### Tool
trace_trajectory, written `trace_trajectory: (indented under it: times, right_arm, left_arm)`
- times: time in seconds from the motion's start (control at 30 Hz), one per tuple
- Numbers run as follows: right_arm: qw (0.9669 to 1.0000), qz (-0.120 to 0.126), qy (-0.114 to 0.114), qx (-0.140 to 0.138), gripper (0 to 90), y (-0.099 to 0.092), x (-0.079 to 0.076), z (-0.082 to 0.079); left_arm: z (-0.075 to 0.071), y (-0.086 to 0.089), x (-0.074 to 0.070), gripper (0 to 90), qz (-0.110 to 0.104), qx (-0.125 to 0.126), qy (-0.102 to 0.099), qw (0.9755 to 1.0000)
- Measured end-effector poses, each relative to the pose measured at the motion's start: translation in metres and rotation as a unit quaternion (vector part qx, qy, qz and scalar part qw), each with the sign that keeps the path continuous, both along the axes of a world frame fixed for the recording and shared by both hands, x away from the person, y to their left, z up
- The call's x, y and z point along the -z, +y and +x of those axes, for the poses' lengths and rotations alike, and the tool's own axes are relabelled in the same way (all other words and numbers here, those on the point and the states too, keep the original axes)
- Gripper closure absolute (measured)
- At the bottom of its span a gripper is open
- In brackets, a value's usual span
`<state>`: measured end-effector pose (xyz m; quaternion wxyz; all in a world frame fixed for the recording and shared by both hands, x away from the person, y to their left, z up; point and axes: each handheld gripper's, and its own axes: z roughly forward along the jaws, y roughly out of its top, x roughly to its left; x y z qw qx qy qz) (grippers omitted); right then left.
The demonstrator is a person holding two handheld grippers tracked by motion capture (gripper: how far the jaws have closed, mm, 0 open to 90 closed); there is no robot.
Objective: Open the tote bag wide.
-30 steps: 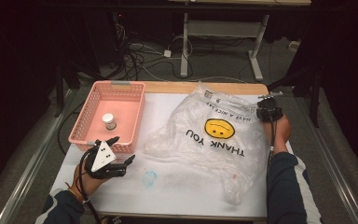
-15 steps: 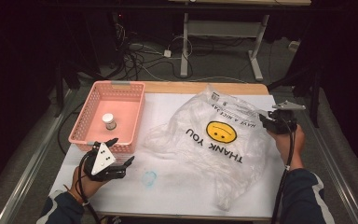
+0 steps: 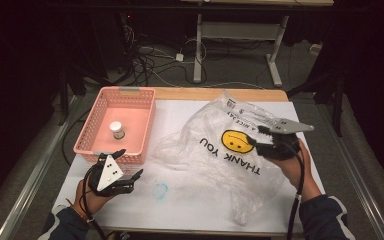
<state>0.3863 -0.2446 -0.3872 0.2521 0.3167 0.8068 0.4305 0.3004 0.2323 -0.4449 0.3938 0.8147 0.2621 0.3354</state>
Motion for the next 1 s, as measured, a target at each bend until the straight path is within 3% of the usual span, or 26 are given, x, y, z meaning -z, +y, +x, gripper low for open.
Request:
trace_trajectory:
  times: [0.03, 0.07, 0.1, 0.13, 0.2, 0.23, 0.27, 0.4, 0.43, 0.47, 0.5, 0.6, 0.67, 0.73, 0.8, 0.87, 0.9, 1.0]
  right_arm:
    - [0.9991, 0.001, 0.011, -0.040, 41.2, 0.016, 0.003, -0.012]
    - [0.9991, 0.001, 0.011, -0.040, 41.2, 0.016, 0.003, -0.012]
    - [0.9971, -0.030, 0.015, -0.069, 40.3, 0.033, 0.008, -0.023]
    - [0.9971, -0.030, 0.015, -0.069, 40.3, 0.033, 0.008, -0.023]
    - [0.9927, -0.058, 0.035, -0.099, 40.8, 0.052, 0.019, -0.031]
    - [0.9927, -0.058, 0.035, -0.099, 40.8, 0.052, 0.019, -0.031]
    - [0.9888, -0.089, 0.041, -0.112, 40.1, 0.062, 0.027, -0.032]
    - [0.9811, -0.123, 0.059, -0.138, 39.3, 0.075, 0.045, -0.031]
    - [0.9811, -0.123, 0.059, -0.138, 39.3, 0.075, 0.045, -0.031]
    - [0.9781, -0.137, 0.061, -0.144, 38.3, 0.078, 0.049, -0.032]
    - [0.9718, -0.157, 0.061, -0.165, 36.1, 0.084, 0.056, -0.034]
    - [0.9675, -0.178, 0.060, -0.169, 33.6, 0.089, 0.062, -0.037]
    - [0.9616, -0.208, 0.058, -0.170, 35.0, 0.092, 0.071, -0.036]
    - [0.9608, -0.217, 0.061, -0.162, 38.8, 0.091, 0.074, -0.033]
    - [0.9656, -0.196, 0.077, -0.152, 45.8, 0.089, 0.077, -0.028]
    - [0.9647, -0.189, 0.092, -0.159, 57.6, 0.087, 0.076, -0.025]
    - [0.9647, -0.189, 0.092, -0.159, 57.6, 0.087, 0.076, -0.025]
    - [0.9654, -0.181, 0.105, -0.156, 71.0, 0.087, 0.076, -0.024]
  left_arm:
    - [0.000, 0.001, 0.000, 19.1, -0.001, 0.000, 0.000, 1.0000]
    - [-0.001, 0.001, 0.000, 19.1, -0.001, 0.000, 0.000, 1.0000]
    - [0.000, 0.001, 0.001, 19.1, -0.001, 0.000, 0.001, 1.0000]
    - [0.000, 0.001, 0.001, 19.1, 0.000, 0.000, 0.002, 1.0000]
    - [0.001, 0.001, 0.002, 19.1, 0.001, 0.003, 0.004, 1.0000]
    - [0.001, 0.000, 0.002, 19.1, 0.003, 0.004, 0.005, 1.0000]
    - [0.001, -0.001, 0.002, 19.1, 0.004, 0.005, 0.005, 1.0000]
    - [0.001, -0.001, 0.003, 19.1, 0.006, 0.009, 0.007, 0.9999]
    - [0.001, -0.001, 0.003, 19.1, 0.007, 0.009, 0.008, 0.9999]
    - [0.002, -0.001, 0.003, 19.1, 0.007, 0.009, 0.009, 0.9999]
    - [0.002, -0.001, 0.004, 19.1, 0.008, 0.009, 0.011, 0.9999]
    - [0.002, -0.003, 0.005, 19.1, 0.011, 0.013, 0.015, 0.9998]
    - [0.002, -0.003, 0.005, 19.1, 0.012, 0.015, 0.015, 0.9997]
    - [0.002, -0.003, 0.005, 19.1, 0.013, 0.014, 0.015, 0.9997]
    - [0.003, -0.003, 0.005, 19.0, 0.014, 0.012, 0.017, 0.9997]
    - [0.003, -0.003, 0.005, 18.9, 0.016, 0.011, 0.018, 0.9996]
    - [0.003, -0.003, 0.005, 18.9, 0.017, 0.011, 0.018, 0.9996]
    - [0.003, -0.004, 0.006, 18.9, 0.018, 0.011, 0.018, 0.9996]
